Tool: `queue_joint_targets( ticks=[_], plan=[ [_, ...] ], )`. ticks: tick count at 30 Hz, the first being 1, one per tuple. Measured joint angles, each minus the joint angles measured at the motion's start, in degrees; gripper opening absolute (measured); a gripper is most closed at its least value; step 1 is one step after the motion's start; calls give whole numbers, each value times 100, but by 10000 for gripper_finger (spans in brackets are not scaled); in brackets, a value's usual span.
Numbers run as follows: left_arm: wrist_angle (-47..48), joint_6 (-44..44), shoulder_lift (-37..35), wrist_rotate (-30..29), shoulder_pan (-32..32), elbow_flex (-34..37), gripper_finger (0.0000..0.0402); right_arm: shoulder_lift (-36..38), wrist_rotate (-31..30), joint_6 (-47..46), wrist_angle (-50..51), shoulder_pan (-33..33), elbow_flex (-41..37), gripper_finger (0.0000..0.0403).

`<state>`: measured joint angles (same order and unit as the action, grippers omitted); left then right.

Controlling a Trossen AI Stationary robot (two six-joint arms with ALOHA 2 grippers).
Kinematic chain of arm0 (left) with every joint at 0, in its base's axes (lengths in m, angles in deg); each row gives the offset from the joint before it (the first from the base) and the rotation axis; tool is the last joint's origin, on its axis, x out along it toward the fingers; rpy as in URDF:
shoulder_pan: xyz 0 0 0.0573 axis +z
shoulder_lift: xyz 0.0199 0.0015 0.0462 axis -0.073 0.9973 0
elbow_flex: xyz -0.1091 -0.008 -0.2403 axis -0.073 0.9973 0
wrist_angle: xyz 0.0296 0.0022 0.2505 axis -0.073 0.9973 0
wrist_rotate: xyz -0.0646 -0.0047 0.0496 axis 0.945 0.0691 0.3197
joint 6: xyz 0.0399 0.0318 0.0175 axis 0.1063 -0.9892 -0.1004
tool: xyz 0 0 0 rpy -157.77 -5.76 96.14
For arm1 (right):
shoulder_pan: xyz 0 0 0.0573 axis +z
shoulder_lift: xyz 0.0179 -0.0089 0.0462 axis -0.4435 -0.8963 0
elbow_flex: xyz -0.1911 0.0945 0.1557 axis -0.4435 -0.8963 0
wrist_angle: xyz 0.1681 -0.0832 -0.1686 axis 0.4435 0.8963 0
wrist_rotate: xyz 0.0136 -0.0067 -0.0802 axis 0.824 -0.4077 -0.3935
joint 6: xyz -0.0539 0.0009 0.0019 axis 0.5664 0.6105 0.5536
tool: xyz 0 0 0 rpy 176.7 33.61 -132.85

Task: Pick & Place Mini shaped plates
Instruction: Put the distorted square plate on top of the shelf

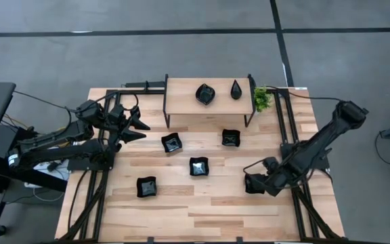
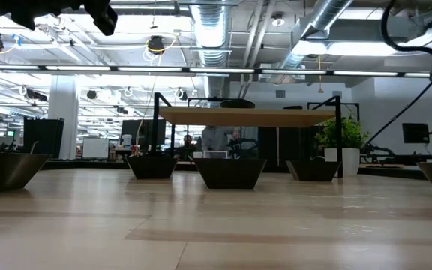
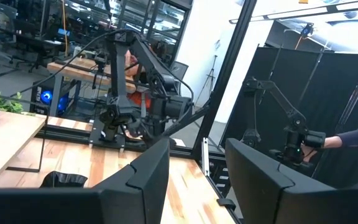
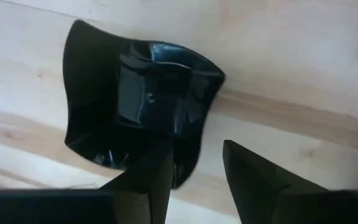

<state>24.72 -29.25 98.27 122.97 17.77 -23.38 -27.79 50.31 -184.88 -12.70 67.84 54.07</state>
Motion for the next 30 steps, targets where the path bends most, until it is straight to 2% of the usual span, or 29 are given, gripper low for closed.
queue_joint_targets(
  ticks=[10, 30],
  plan=[
    [1, 2, 0, 0, -1, 0, 159, -519, -15, 12, -178, -7, 0, 131],
    [2, 2, 0, 0, 0, 0, 159, -547, -23, 32, -194, -7, 4, 7]
  ],
)
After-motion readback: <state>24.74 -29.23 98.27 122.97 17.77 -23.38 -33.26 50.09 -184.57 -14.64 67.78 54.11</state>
